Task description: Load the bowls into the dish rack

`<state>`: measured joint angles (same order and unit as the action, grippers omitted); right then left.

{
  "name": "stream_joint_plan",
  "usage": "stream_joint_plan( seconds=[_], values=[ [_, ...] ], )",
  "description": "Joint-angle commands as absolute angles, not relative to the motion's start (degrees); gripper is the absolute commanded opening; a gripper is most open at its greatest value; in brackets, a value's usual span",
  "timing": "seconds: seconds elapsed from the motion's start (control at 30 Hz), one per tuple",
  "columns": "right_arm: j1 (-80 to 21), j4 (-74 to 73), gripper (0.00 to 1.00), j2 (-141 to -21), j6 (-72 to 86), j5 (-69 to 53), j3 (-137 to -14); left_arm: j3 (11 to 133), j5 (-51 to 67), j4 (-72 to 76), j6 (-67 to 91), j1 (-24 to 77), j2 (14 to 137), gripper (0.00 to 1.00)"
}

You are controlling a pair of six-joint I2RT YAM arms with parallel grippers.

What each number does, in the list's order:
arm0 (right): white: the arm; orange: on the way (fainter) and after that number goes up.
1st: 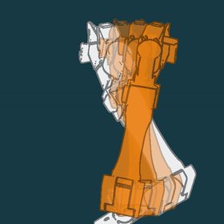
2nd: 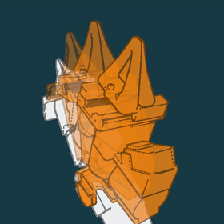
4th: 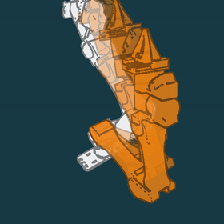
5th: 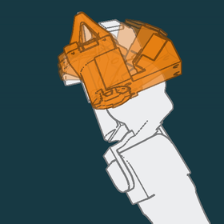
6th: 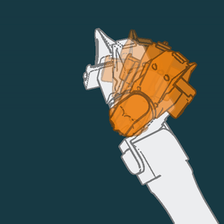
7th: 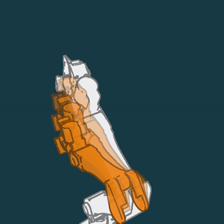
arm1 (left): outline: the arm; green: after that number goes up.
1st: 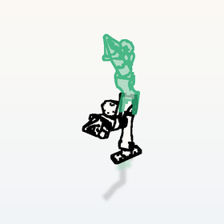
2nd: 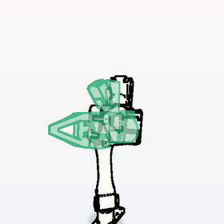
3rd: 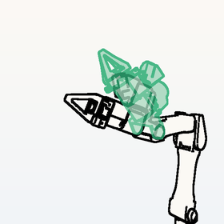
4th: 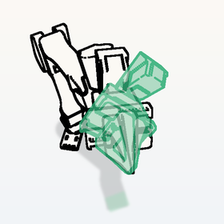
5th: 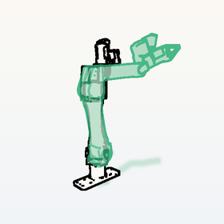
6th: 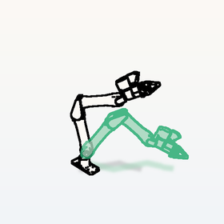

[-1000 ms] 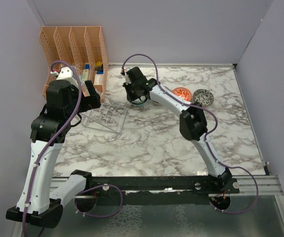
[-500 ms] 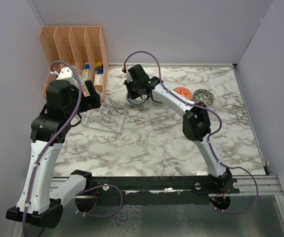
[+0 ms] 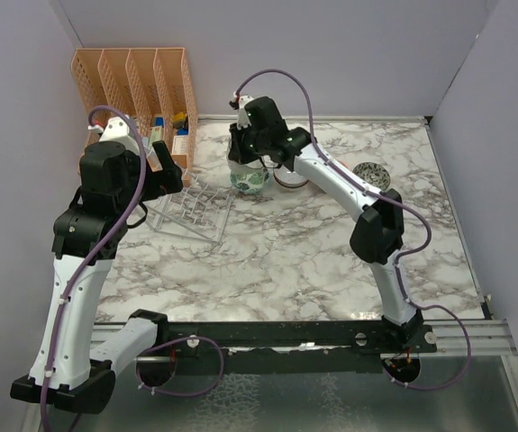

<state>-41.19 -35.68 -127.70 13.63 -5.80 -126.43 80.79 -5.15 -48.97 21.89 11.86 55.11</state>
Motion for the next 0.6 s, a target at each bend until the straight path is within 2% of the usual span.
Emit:
stream_joint_plan(
  seconds=[0.0,0.07,0.13,0.3,0.4,0.57],
  values=[
    [-40.9,-26.1,0.01,-118.2,20.9,-12.8,-121.7,85.9,-4.9,-49.5,21.9,12.0,56.2,0.99],
    [-40.6,-19.9,0.01,-112.9,26.6,-16.2,-113.7,88.5,-4.0,-50.5,22.0,12.0,57.2,0.99],
    [-40.4,-9.6,0.01,-106.6,34.8,-19.5,-100.8,91.3,-3.7,-51.4,21.6,12.0,58.3,0.99],
    [-40.3,21.7,0.01,-96.6,56.8,-24.8,-75.3,97.5,-2.2,-52.8,19.4,12.1,60.7,0.99],
    [-40.4,40.4,0.01,-94.7,65.9,-23.0,-65.3,99.8,-1.2,-53.9,18.2,12.1,62.7,0.99],
    [-40.5,57.2,0.01,-96.0,75.4,-16.4,-57.0,104.7,0.4,-57.7,18.3,12.0,67.0,0.99]
  ],
)
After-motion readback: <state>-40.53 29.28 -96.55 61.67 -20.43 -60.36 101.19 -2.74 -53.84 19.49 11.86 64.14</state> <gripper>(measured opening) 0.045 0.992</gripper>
